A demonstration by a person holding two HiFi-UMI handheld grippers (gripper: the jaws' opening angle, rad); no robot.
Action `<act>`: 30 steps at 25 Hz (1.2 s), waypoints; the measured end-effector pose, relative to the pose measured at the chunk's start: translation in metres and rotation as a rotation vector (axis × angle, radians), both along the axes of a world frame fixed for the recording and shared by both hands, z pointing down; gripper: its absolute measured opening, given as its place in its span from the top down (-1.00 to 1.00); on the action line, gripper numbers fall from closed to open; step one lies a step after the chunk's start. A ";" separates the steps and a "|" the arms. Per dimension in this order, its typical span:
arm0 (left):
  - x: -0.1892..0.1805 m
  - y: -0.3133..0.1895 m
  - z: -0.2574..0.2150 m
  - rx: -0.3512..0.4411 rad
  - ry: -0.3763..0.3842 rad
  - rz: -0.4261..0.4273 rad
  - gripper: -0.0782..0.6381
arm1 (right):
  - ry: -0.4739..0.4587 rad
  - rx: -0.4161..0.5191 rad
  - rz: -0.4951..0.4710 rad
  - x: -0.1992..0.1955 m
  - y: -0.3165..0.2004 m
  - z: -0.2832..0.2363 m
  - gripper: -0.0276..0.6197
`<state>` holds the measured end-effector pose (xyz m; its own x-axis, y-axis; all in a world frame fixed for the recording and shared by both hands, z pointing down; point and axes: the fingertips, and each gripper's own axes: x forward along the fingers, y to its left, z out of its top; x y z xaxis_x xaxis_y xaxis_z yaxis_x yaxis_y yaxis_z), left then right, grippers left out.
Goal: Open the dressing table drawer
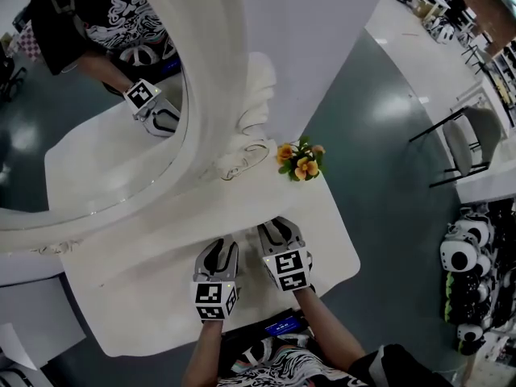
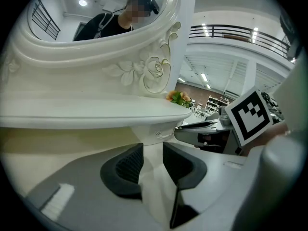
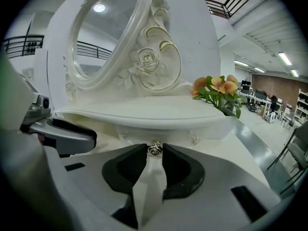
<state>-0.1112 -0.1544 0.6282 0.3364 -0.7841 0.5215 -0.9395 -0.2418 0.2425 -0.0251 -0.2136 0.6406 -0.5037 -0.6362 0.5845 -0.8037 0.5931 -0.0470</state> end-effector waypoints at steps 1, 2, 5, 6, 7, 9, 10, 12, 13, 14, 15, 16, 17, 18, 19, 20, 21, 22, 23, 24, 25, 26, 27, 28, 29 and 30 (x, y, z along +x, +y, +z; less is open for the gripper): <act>0.000 0.000 0.001 -0.001 0.000 -0.001 0.43 | 0.005 0.004 -0.002 0.000 0.000 0.000 0.61; 0.000 0.000 0.001 -0.002 -0.001 0.000 0.43 | 0.006 0.006 -0.001 0.000 0.000 0.000 0.62; 0.000 0.001 0.002 -0.005 -0.004 0.003 0.44 | 0.006 0.003 -0.003 0.000 0.001 0.001 0.62; 0.000 0.001 0.002 -0.006 -0.006 0.004 0.44 | 0.006 0.001 -0.003 0.001 0.002 0.001 0.62; 0.000 0.001 0.002 -0.006 -0.007 0.006 0.44 | 0.006 -0.001 -0.003 0.002 0.003 0.001 0.62; 0.000 0.002 0.001 -0.004 -0.008 0.009 0.45 | 0.005 -0.004 0.001 0.006 0.009 0.001 0.62; 0.000 0.002 0.000 -0.002 -0.008 0.010 0.45 | 0.005 -0.005 0.003 0.008 0.012 0.000 0.62; 0.001 0.002 -0.002 0.003 -0.009 0.012 0.45 | 0.005 -0.007 0.005 0.010 0.018 0.000 0.62; 0.001 0.002 -0.003 0.005 -0.009 0.013 0.45 | 0.005 -0.009 0.006 0.011 0.021 0.000 0.62; 0.002 0.003 -0.003 0.006 -0.009 0.014 0.45 | 0.006 -0.011 0.008 0.011 0.023 0.001 0.62; 0.002 0.003 -0.003 0.006 -0.009 0.015 0.45 | 0.007 -0.012 0.011 0.012 0.025 0.001 0.62; 0.002 0.003 -0.004 0.007 -0.008 0.016 0.45 | 0.008 -0.013 0.014 0.013 0.027 0.001 0.62; 0.003 0.004 -0.004 0.007 -0.007 0.016 0.45 | 0.010 -0.014 0.016 0.014 0.029 0.002 0.62; 0.003 0.004 -0.005 0.009 -0.007 0.017 0.45 | 0.012 -0.016 0.017 0.016 0.031 0.002 0.62; 0.003 0.004 -0.006 0.010 -0.007 0.017 0.45 | 0.013 -0.017 0.018 0.017 0.033 0.002 0.62; 0.003 0.005 -0.006 0.011 -0.009 0.019 0.45 | 0.014 -0.017 0.019 0.018 0.035 0.002 0.62; 0.002 0.005 -0.006 0.012 -0.010 0.020 0.46 | 0.015 -0.018 0.020 0.019 0.037 0.002 0.62; 0.002 0.005 -0.006 0.012 -0.011 0.020 0.46 | 0.015 -0.018 0.022 0.020 0.039 0.002 0.62; 0.002 0.005 -0.006 0.014 -0.011 0.020 0.46 | 0.016 -0.018 0.023 0.021 0.041 0.003 0.62; 0.002 0.006 -0.006 0.015 -0.011 0.020 0.46 | 0.017 -0.018 0.025 0.022 0.043 0.003 0.62; 0.003 0.006 -0.007 0.017 -0.010 0.019 0.46 | 0.017 -0.018 0.027 0.023 0.044 0.004 0.62; 0.003 0.007 -0.009 0.019 -0.010 0.018 0.46 | 0.017 -0.018 0.030 0.024 0.046 0.004 0.62; 0.003 0.008 -0.011 0.022 -0.010 0.018 0.46 | 0.016 -0.020 0.033 0.024 0.046 0.003 0.62; 0.002 0.009 -0.013 0.026 -0.011 0.018 0.45 | 0.015 -0.024 0.037 0.024 0.047 0.004 0.61; 0.002 0.010 -0.015 0.032 -0.012 0.018 0.45 | 0.012 -0.030 0.041 0.024 0.047 0.004 0.61; 0.001 0.010 -0.017 0.038 -0.012 0.018 0.45 | 0.009 -0.037 0.045 0.024 0.047 0.004 0.61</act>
